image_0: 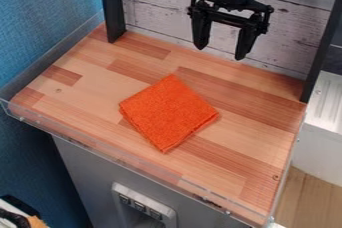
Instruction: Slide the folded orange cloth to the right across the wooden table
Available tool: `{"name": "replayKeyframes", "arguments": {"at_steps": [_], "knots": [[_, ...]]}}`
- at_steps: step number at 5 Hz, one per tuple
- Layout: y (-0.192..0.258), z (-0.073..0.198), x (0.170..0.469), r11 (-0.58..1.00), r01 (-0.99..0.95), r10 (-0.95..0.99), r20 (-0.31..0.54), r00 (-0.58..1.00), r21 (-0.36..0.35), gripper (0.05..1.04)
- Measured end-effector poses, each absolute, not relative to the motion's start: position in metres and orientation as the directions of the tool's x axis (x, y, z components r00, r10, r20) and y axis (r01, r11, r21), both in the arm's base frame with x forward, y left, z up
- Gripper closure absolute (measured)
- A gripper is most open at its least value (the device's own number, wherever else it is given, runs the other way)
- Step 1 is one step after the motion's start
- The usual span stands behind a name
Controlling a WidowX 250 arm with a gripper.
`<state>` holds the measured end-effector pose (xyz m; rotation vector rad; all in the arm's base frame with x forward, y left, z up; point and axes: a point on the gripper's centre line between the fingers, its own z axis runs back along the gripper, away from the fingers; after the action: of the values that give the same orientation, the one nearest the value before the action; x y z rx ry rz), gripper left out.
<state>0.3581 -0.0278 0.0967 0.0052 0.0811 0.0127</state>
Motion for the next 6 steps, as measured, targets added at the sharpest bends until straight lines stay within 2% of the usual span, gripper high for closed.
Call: {"name": "replayKeyframes", "arguments": {"at_steps": [1, 2, 5, 6], "knots": [[-0.027, 0.086, 0.35, 1.0, -0.03, 0.03, -0.105, 0.994, 0.008, 0.086], [-0.024, 0.086, 0.34, 0.999, -0.042, 0.043, -0.089, 0.995, 0.007, 0.085], [-0.006, 0.094, 0.309, 0.989, -0.144, 0.145, 0.029, 0.989, -0.013, 0.085], [-0.005, 0.096, 0.302, 0.985, -0.172, 0.172, 0.045, 0.984, -0.011, 0.123]]}}
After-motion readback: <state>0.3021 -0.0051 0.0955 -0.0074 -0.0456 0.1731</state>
